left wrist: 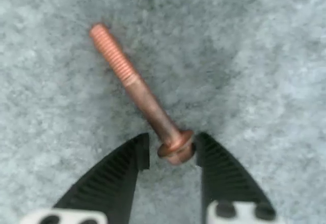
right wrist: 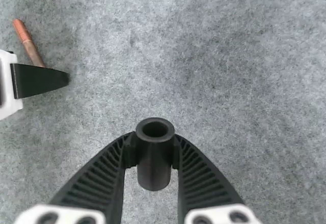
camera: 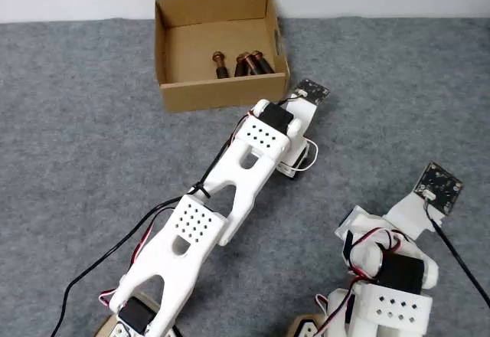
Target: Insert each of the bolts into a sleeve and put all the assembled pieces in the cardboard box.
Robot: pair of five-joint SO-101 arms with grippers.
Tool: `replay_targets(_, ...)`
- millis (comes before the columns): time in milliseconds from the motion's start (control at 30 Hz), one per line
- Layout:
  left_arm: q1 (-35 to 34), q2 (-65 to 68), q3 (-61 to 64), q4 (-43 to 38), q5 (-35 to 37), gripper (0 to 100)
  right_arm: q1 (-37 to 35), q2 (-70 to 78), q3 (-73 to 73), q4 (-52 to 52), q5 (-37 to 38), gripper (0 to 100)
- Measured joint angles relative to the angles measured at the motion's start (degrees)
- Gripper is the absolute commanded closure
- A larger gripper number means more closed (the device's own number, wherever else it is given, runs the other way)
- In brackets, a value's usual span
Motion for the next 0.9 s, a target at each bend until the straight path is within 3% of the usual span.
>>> replay_targets(167, 0.1, 0.0, 0.0, -0.8, 0.0, 92, 0.0, 0.0, 0.0, 0.0, 0.0, 99.1)
replay_targets(300, 0.1, 0.0, 0.0, -0.9, 0.0, 100, 0.0, 0.0, 0.0, 0.0, 0.0, 99.1)
replay_targets(533, -0.3, -0.9, 0.2, 1.3, 0.0, 99, 0.0, 0.0, 0.0, 0.0, 0.0, 99.1)
replay_targets(667, -0.7, -7.1, 7.8, 1.7, 0.0, 99, 0.0, 0.0, 0.0, 0.0, 0.0, 99.1)
replay_targets(900, -1.1, -26.5, 33.8, 1.7, 0.4, 100, 0.0, 0.0, 0.0, 0.0, 0.0, 99.1)
